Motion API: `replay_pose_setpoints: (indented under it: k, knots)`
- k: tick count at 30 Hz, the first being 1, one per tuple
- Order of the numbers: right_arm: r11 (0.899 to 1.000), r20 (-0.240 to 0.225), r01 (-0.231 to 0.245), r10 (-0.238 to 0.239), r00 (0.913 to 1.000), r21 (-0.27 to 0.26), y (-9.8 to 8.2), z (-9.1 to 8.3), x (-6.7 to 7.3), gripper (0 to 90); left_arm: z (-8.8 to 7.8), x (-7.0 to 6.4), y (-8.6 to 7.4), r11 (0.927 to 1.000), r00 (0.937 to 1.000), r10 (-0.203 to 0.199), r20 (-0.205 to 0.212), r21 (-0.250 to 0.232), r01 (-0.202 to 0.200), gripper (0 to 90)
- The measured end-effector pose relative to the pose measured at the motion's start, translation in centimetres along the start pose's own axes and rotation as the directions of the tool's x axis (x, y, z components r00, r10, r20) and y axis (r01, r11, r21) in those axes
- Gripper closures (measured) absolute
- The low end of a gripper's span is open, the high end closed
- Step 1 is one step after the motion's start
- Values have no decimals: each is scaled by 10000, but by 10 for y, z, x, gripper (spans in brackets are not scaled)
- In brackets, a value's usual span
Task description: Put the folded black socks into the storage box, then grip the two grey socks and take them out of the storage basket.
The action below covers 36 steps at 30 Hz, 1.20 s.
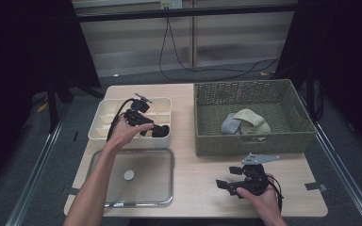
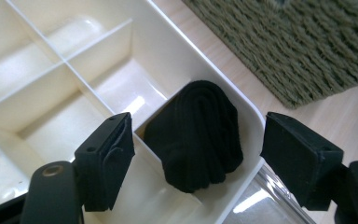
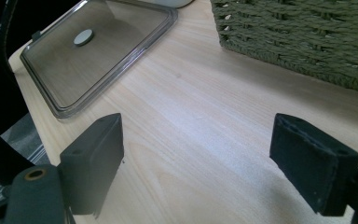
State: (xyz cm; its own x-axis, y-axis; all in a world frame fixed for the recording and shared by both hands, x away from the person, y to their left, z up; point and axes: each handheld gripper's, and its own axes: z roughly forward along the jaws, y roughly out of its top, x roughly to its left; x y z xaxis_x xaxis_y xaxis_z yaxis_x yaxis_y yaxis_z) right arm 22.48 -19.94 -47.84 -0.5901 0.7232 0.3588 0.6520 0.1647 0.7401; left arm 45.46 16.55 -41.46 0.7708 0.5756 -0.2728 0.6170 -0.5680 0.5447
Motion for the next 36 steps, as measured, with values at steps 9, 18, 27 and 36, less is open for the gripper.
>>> replay_pose_setpoints:
  k: [9, 18, 27, 36]
  knots:
    - [9999, -192, -170, 170, 9997, -20, 3, -1, -5, 184, -24, -5, -25, 9916, 9998, -199, 20, -1277, 200, 285]
    - [9989, 52, -344, 346, 9994, -309, 2, -3, -7, 184, -43, -20, -52, 9735, 9999, -125, 108, -2282, 147, 298]
    - [9988, -92, -430, 428, 9990, -254, 4, -7, -8, 264, -50, -46, -71, 9641, 9986, 492, -176, -2604, -521, 289]
    - [9952, -81, -526, 521, 9986, -831, 12, -18, -8, 287, -56, -65, -106, 9415, 9988, 465, -120, -3335, -478, 269]
